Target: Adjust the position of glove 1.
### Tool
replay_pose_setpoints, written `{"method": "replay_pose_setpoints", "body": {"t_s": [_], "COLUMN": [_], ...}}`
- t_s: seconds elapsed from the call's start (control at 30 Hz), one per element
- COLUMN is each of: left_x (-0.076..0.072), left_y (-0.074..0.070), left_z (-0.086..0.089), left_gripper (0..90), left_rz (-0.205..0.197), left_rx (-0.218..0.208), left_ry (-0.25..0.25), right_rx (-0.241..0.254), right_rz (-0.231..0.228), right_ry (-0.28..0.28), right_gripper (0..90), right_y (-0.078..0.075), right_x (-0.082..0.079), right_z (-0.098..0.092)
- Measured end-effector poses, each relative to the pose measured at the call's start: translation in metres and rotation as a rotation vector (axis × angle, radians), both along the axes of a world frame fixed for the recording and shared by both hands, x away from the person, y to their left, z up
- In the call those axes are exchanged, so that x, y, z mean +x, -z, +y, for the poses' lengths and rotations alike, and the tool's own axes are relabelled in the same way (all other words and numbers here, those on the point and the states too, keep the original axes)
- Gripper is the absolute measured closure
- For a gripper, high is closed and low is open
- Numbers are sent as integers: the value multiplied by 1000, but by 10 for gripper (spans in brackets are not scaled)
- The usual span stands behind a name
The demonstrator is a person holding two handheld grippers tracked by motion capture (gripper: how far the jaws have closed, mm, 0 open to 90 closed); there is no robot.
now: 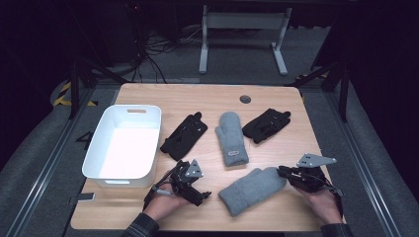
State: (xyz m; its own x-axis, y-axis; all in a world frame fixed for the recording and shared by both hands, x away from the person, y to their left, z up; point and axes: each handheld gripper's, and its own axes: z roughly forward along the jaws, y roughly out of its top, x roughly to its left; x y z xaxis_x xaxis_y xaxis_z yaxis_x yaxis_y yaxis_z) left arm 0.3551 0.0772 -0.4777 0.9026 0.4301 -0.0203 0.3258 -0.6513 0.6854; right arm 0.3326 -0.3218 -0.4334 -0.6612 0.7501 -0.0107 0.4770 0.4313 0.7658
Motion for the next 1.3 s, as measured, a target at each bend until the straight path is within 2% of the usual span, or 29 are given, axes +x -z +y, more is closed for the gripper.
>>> {"method": "replay_pose_setpoints", "body": {"t_s": [0.03,0.07,0.17,0.2,0.23,0.33,0.4,0.47,0.5,0.53,0.57,0.6,0.67,0.7,0.8,1.0,1.13,1.3], "left_x": [0,0,-1,-1,0,0,0,0,0,0,-1,-1,-1,1,9,25,40,59], "left_y": [0,0,0,0,0,0,-1,-1,-3,-3,-5,-6,-11,-15,-25,-41,-47,-52], "left_z": [0,0,1,1,1,2,3,3,3,3,3,3,2,2,2,-10,-23,-43], "left_gripper": [6,13,29,35,35,71,105,177,225,305,305,424,568,709,881,898,898,898], "left_rz": [0,-6,0,0,-2,-10,-12,-17,-20,-20,-24,-24,-59,-57,-6,4,21,17], "left_rx": [-1,-8,-8,-8,-13,-24,-30,-38,-40,-40,-42,-33,10,0,-51,-78,-103,-110], "left_ry": [-1,-7,-19,-19,-18,-24,-25,-23,-29,-29,-33,-36,-54,-72,-97,-105,-88,-67], "right_rx": [-5,-22,-26,-26,-35,-55,-57,-63,-46,-46,-43,-41,-34,-40,-39,-39,-38,-38], "right_rz": [-5,-6,25,25,38,37,25,29,35,35,35,29,23,20,23,23,22,23], "right_ry": [28,94,166,166,190,241,277,282,280,280,279,280,277,276,276,277,278,281], "right_gripper": [714,585,396,396,336,263,240,230,207,207,198,182,161,156,154,152,152,152], "right_y": [1,5,14,14,18,25,27,29,32,32,32,33,34,34,34,34,35,35], "right_x": [0,3,10,10,13,19,21,22,24,24,24,24,25,25,25,25,25,25], "right_z": [-5,-15,-26,-26,-28,-34,-36,-37,-39,-39,-39,-40,-39,-38,-38,-38,-37,-37]}}
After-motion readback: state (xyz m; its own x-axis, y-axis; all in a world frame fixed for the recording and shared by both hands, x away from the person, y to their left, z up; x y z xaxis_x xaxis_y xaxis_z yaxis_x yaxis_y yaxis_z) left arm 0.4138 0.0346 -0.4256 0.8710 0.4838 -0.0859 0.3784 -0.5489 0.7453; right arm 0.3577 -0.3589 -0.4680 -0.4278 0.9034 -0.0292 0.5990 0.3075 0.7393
